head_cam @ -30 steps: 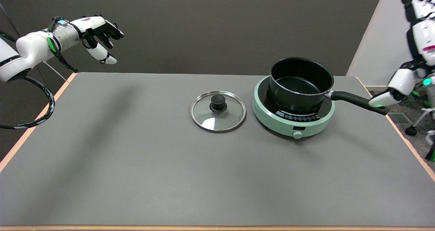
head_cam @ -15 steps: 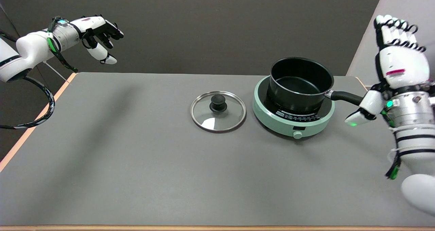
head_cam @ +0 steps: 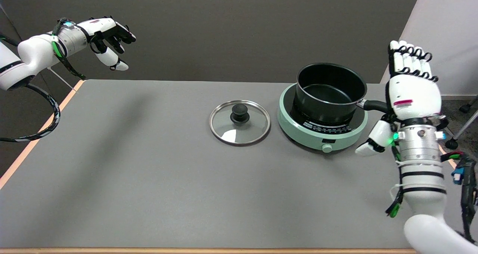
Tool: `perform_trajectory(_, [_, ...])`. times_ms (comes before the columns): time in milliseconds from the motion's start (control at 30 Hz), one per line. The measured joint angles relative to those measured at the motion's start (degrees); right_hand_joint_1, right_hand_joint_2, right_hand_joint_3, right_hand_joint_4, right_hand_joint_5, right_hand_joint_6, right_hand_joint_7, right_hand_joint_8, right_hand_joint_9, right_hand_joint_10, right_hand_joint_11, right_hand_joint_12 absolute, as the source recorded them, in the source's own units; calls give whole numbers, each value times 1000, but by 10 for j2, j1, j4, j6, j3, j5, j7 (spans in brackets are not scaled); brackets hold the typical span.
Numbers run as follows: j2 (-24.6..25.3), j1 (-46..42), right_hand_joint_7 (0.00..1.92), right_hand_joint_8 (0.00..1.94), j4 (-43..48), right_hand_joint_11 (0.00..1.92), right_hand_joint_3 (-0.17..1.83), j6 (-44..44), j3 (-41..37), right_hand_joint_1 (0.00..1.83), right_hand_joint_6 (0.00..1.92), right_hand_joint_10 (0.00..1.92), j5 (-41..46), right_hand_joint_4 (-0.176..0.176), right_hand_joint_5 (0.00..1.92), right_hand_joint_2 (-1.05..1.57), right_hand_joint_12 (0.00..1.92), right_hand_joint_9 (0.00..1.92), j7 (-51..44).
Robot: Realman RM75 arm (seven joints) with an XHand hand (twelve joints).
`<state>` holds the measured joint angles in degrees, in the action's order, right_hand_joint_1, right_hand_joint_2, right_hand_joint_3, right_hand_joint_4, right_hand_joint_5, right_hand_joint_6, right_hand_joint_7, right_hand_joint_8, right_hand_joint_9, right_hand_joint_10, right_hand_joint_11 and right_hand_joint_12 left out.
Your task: Pick up the pot.
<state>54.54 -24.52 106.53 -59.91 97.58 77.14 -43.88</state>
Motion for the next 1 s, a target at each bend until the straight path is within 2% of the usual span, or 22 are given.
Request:
perform_trajectory(200, [23, 15, 51, 51, 0, 51, 696, -16, 32, 1430, 51, 51, -17, -176, 51, -848, 51, 51, -25])
perform_trajectory(600, [64, 62, 89, 89, -20, 89, 821, -51, 69, 1422, 89, 89, -26, -176, 89, -899, 89, 89, -119])
perform_trajectory(1000, [111, 122, 96, 96, -86, 96, 851, -142, 96, 1398, 96, 96, -27, -176, 96, -870, 96, 96, -217])
